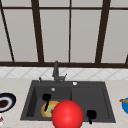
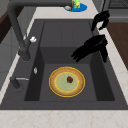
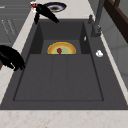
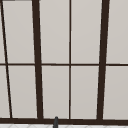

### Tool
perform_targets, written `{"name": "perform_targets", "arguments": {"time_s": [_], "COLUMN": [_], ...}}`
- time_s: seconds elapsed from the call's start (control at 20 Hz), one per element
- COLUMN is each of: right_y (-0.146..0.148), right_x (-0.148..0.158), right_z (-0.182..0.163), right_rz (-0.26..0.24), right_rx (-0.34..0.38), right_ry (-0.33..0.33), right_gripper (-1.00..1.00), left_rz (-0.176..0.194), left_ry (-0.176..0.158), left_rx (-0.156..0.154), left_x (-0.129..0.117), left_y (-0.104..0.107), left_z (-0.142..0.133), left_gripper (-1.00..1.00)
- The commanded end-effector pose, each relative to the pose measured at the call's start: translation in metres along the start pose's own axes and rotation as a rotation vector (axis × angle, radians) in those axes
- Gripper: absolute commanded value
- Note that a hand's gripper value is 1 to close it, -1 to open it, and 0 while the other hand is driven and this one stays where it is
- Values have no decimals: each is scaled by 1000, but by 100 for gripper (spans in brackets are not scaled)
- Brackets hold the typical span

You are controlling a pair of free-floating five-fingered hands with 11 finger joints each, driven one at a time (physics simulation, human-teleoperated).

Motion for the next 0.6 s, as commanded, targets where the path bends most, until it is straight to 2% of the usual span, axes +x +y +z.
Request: {"name": "perform_targets", "arguments": {"time_s": [0.0, 0.1, 0.25, 0.3, 0.35, 0.4, 0.45, 0.55], "right_y": [0, 0, 0, 0, 0, 0, 0, 0], "right_x": [0, 0, 0, 0, 0, 0, 0, 0], "right_z": [0, 0, 0, 0, 0, 0, 0, 0], "right_rz": [0, 0, 0, 0, 0, 0, 0, 0], "right_rx": [0, 0, 0, 0, 0, 0, 0, 0], "right_ry": [0, 0, 0, 0, 0, 0, 0, 0], "right_gripper": [0, 0, 0, 0, 0, 0, 0, 0], "left_rz": [-17, -17, -70, -91, -99, -80, -44, -39], "left_ry": [32, 30, -1, -5, -3, -2, -1, -1], "left_rx": [34, 24, 14, 23, 15, 10, 0, -1], "left_x": [30, 47, 62, 64, 64, 59, 57, 59], "left_y": [19, 28, 33, 28, 29, 32, 30, 31], "left_z": [3, 4, 8, 15, 7, 7, 7, 8], "left_gripper": [-100, -100, -100, -100, -100, -100, -100, -100]}}
